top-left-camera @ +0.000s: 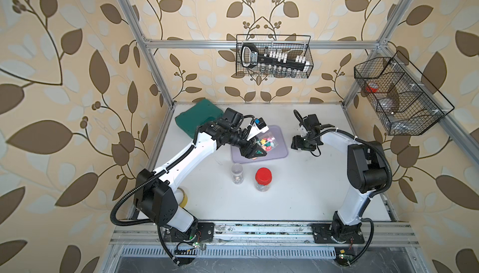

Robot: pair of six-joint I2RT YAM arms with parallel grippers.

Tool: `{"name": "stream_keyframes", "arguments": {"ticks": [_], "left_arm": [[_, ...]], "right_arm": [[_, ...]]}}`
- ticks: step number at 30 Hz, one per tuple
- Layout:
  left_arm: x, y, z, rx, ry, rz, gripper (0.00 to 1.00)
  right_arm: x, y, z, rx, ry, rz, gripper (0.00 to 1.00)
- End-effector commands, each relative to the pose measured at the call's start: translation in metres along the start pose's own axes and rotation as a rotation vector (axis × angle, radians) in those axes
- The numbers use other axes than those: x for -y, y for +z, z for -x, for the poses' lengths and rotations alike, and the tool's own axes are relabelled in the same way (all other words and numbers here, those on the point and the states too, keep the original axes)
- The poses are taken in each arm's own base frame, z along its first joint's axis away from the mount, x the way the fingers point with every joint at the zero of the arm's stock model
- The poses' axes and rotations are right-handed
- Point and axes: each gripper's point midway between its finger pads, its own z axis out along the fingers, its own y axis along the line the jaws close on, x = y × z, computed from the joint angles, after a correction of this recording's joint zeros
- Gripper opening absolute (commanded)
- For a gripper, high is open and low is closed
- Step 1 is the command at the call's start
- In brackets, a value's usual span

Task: Pour the candies out of the jar
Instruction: 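Place the lid at the center of the board, then pour the candies out of the jar onto the tray.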

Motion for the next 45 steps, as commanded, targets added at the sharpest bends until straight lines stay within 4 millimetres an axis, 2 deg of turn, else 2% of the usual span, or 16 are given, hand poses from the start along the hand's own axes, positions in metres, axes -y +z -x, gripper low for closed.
{"name": "stream_keyframes", "arguments": {"ticks": [1, 6, 9, 14, 23, 27, 34, 45], "left_arm": [[0.009, -0.009, 0.02, 0.064, 0.064, 0.001, 0.61], [0.004, -0.006, 0.018, 0.057, 0.055, 0.009, 0.61], [-0.002, -0.002, 0.014, 0.042, 0.047, 0.024, 0.61], [-0.019, 0.011, 0.002, -0.011, 0.025, 0.049, 0.61], [-0.047, 0.037, -0.014, -0.131, -0.013, 0.036, 0.6], [-0.061, 0.05, -0.018, -0.172, -0.029, 0.036, 0.6], [-0.091, 0.07, -0.041, -0.31, -0.095, 0.061, 0.59], [-0.132, 0.08, -0.068, -0.498, -0.19, 0.187, 0.59]], "right_arm": [[0.003, 0.008, -0.001, -0.009, -0.004, -0.026, 0.7], [0.003, 0.001, 0.007, 0.017, -0.003, -0.034, 0.79], [0.0, -0.007, 0.011, 0.038, -0.004, -0.025, 0.8], [-0.006, -0.03, 0.018, 0.087, 0.013, 0.022, 0.84], [0.0, -0.05, 0.002, 0.109, 0.082, 0.143, 0.84], [0.006, -0.051, -0.003, 0.109, 0.097, 0.157, 0.84], [0.013, -0.046, -0.01, 0.102, 0.124, 0.193, 0.85], [0.008, -0.045, -0.007, 0.109, 0.136, 0.266, 0.85]]}}
